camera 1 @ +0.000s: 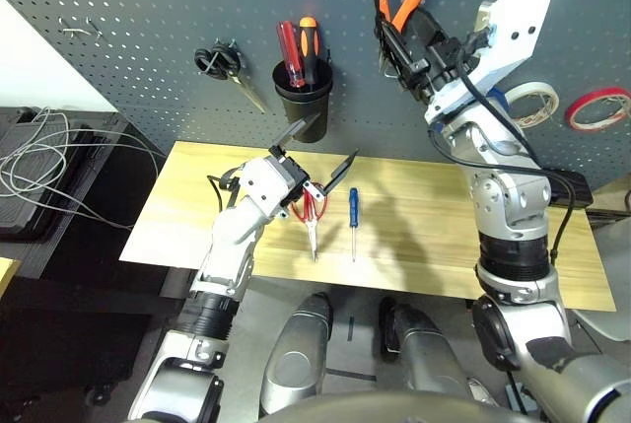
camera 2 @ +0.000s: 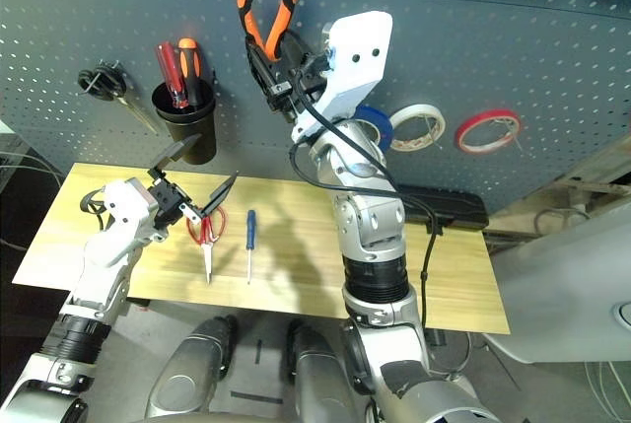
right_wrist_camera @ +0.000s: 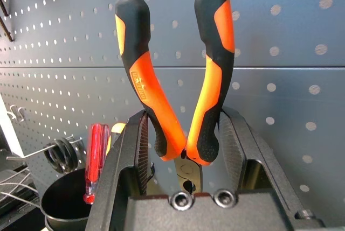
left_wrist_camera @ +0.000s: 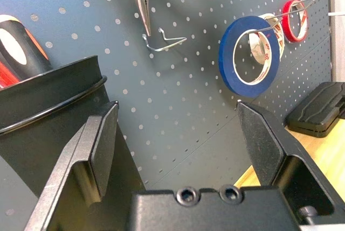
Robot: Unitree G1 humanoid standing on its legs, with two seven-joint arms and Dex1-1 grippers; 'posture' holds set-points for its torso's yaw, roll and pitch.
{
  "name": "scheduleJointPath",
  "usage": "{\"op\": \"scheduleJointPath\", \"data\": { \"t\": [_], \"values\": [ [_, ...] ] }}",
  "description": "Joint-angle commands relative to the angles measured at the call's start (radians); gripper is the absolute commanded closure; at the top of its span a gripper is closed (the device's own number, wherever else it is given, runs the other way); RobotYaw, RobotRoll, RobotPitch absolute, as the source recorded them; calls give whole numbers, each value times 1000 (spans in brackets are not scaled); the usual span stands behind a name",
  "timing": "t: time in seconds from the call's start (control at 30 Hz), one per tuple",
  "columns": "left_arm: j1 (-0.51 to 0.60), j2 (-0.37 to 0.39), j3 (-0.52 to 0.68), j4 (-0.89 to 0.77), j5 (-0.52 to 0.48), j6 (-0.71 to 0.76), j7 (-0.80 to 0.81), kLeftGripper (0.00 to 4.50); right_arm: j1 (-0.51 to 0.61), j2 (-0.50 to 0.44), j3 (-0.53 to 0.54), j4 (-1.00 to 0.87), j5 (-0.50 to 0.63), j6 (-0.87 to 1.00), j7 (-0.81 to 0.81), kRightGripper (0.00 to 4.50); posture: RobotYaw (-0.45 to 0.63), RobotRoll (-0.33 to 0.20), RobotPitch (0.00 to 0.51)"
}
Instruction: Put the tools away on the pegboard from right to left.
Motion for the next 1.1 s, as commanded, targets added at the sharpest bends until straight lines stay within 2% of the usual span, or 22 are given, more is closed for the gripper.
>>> {"op": "scheduleJointPath", "data": {
  "t": [0.03,0.5,1.1],
  "values": [
    [11,0,-9,-1,4,8,-8,0,-22,-1,-12,-9,-8,-32,-9,2393,195,0,217],
    [12,-6,-8,-11,-5,20,-8,0,-43,-7,7,100,-107,-152,-28,2393,203,0,219],
    [11,-3,-10,-5,-9,26,-14,0,31,11,27,138,-151,-154,-56,2393,206,0,211]
  ]
}}
